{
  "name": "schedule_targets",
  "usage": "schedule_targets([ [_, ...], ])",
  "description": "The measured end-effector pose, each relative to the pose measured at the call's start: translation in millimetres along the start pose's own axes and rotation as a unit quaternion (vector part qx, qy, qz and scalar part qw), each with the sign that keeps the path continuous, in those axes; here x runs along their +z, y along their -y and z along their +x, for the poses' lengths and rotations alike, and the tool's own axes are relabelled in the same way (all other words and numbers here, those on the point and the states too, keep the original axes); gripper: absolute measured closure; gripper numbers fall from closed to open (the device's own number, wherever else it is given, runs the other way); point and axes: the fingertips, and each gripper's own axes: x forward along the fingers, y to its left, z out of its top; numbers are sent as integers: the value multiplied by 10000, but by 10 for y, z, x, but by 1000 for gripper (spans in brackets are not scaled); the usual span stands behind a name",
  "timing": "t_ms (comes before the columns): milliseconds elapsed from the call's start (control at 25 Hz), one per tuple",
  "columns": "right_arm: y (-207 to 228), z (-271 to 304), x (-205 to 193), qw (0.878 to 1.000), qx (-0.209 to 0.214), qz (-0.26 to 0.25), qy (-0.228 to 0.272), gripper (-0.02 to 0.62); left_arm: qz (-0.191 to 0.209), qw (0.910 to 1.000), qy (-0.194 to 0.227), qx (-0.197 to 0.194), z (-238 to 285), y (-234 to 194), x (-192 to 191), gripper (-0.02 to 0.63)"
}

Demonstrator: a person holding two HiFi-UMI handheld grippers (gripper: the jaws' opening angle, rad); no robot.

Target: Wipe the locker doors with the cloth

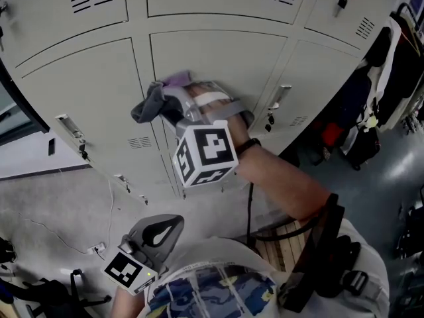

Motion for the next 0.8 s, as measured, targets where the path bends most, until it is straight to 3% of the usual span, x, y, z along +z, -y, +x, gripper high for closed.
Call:
schedule_targets([
  [360,-192,33,-36,9968,-346,-644,-335,477,21,10000,5,27,34,-7,-7,604],
  [520,-500,149,-128,9980,28,-564,-292,479,45,10000,-1,2,33,4,-11,604],
  [800,-895,277,-219,9958,855,97,-310,479,62,10000,36,38,-10,-15,-19,604],
])
